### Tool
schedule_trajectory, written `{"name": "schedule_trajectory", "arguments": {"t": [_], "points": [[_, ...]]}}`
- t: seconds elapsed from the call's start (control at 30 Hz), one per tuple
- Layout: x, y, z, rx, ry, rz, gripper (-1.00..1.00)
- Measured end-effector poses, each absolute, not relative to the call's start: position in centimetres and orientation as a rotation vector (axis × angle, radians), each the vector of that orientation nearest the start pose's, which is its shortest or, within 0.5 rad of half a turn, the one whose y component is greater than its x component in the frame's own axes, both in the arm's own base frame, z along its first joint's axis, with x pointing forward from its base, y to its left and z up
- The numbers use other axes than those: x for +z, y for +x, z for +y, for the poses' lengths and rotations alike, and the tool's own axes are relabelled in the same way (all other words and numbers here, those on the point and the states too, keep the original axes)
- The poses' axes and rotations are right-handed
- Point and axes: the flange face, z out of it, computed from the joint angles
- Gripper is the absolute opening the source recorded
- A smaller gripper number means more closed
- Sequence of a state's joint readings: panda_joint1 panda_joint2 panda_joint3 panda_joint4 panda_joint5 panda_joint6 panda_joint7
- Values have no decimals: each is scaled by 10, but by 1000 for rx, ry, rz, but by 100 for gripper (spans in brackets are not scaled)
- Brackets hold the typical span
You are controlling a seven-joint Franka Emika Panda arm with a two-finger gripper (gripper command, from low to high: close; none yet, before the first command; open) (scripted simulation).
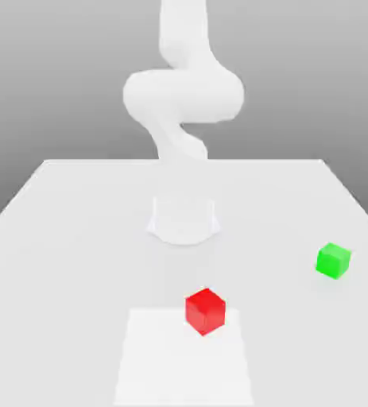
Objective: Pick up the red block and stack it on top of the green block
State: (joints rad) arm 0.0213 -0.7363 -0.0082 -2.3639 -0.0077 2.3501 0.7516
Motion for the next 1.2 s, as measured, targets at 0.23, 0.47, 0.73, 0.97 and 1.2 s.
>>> {"name": "schedule_trajectory", "arguments": {"t": [0.23,0.47,0.73,0.97,1.2], "points": [[487,419,19,-656,-2829,749,0],[310,389,33,-276,-3052,436,0],[167,339,39,-3,-3135,203,0],[144,336,38,1,-3136,204,-100],[174,338,38,1,-3135,203,-100]]}}
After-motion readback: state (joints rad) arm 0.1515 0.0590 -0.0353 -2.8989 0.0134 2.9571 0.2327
